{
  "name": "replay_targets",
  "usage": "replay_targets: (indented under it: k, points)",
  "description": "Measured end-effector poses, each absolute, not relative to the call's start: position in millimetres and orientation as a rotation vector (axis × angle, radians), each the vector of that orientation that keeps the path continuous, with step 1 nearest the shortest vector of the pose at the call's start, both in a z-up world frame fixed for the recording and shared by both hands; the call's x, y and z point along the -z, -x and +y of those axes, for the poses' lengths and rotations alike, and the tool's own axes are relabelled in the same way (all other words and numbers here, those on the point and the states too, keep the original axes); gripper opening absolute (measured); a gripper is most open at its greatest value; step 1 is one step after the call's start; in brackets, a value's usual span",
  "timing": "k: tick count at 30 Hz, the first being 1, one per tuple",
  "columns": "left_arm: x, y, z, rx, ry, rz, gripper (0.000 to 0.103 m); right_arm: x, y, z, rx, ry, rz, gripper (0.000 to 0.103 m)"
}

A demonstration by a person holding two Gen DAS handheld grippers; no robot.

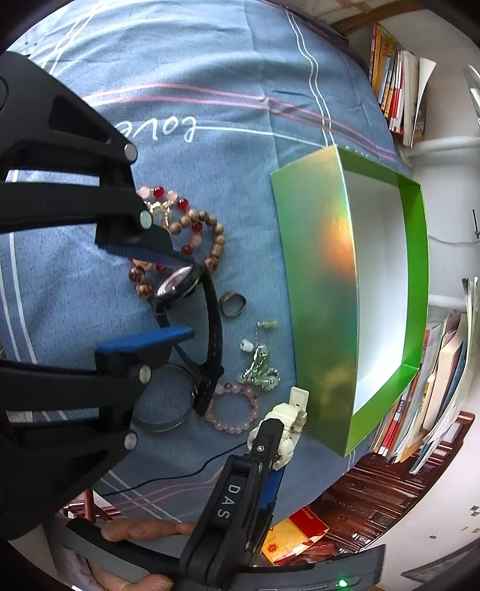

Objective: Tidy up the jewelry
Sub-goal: 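Grasp the white wristwatch with the right tool while the left tool grasps the black-strap watch, then carry the white watch in the right tool while the left tool carries the black watch over the green box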

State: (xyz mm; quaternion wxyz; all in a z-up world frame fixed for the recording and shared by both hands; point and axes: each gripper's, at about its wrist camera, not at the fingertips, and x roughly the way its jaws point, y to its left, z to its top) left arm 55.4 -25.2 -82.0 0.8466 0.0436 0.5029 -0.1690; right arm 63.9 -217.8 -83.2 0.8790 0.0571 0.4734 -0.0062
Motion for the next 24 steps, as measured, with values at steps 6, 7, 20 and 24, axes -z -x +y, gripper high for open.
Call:
replay_targets:
  k: [6, 7, 20, 24]
  points:
    - [95.4, -68.0, -25.6, 0.346, -0.061, 1.152, 0.046, 89.2, -53.1, -224.7, 0.026, -0.111, 0.988, 0.059]
    - [97.3, -69.7, -26.2, 0.337, -0.063, 1.16, 0.039, 89.1, -52.0, -224.6, 0.027, -0.101, 0.983, 0.059]
    - [71.9, -69.7, -23.8, 0.307, -0.057, 1.071, 0.008, 76.8, -49.6, -226.6, 0.04, -0.073, 0.933, 0.059]
    - [60.8, -67.8, -15.3, 0.298, -0.048, 1.038, 0.008, 75.3, -49.5, -225.6, 0.04, -0.066, 0.931, 0.059]
